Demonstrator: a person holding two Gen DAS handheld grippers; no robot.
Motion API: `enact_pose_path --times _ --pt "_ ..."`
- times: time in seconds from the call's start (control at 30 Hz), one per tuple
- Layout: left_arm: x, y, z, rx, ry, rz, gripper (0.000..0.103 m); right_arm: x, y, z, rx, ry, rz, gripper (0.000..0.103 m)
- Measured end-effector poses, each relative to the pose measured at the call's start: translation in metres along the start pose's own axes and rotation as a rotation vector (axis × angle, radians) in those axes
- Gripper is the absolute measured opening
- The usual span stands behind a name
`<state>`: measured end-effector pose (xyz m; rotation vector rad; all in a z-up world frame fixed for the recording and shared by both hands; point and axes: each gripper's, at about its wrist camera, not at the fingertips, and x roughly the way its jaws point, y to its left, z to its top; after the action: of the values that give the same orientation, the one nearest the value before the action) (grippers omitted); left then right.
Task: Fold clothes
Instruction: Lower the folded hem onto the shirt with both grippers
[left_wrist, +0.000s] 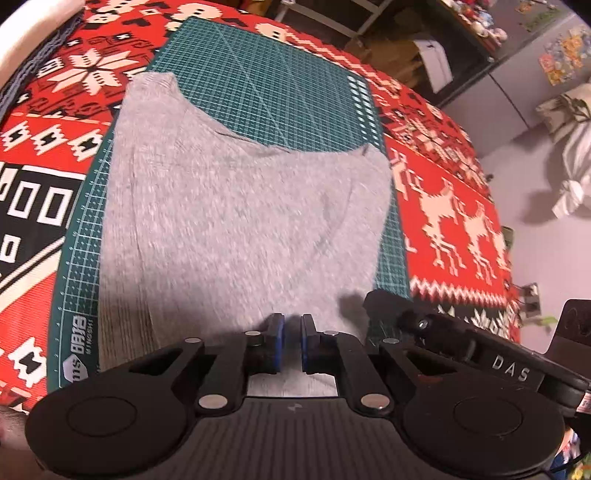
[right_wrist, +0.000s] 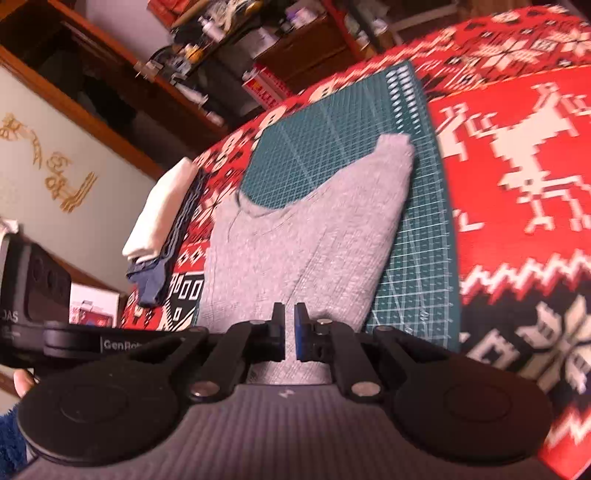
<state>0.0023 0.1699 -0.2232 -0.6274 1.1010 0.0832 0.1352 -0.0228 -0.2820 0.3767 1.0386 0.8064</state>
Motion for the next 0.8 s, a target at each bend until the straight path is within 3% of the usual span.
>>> enact_pose_path --times 0.13,0.27,0.37,0.4,0.47,0.5,0.57,0.6,0.67,0.73,0.8 --pt "-0.01 -0.002 -0.004 0.041 -0.006 -0.04 0.007 -0.018 0.015 -0.014 -0.022 -0.045 -0.093 0.008" --pt "-0.029 -0.003 -0.012 0.121 -0.054 -0.026 0.007 -0.031 0.052 -0.022 -0.194 -0.085 -0.273 0.009" --pt "-0.04 -0.001 -0.017 0.152 -0.098 -0.011 0.008 -0.037 0.077 -0.028 -0.266 -0.124 -0.339 0.018" --pt "-0.045 -0.003 -0.02 0.182 -0.128 0.016 0.011 -0.037 0.083 -0.031 -0.277 -0.128 -0.352 0.023" --pt "-0.053 -0.005 -0.024 0.252 -0.19 0.095 0.035 -0.035 0.095 -0.036 -0.3 -0.129 -0.379 0.025" --pt "-0.057 -0.005 -0.027 0.281 -0.227 0.142 0.039 -0.032 0.101 -0.039 -0.315 -0.123 -0.397 0.026" --pt "-0.063 0.0 -0.032 0.306 -0.29 0.21 0.044 -0.027 0.11 -0.044 -0.346 -0.112 -0.433 0.034" --pt "-0.065 0.006 -0.032 0.295 -0.298 0.208 0.046 -0.026 0.114 -0.047 -0.359 -0.111 -0.443 0.042" --pt "-0.067 0.018 -0.031 0.266 -0.304 0.194 0.063 -0.02 0.119 -0.052 -0.392 -0.12 -0.457 0.059" --pt "-0.066 0.029 -0.03 0.238 -0.305 0.182 0.073 -0.013 0.122 -0.056 -0.412 -0.151 -0.481 0.084" --pt "-0.065 0.036 -0.031 0.24 -0.314 0.197 0.077 -0.006 0.122 -0.057 -0.419 -0.162 -0.495 0.089"
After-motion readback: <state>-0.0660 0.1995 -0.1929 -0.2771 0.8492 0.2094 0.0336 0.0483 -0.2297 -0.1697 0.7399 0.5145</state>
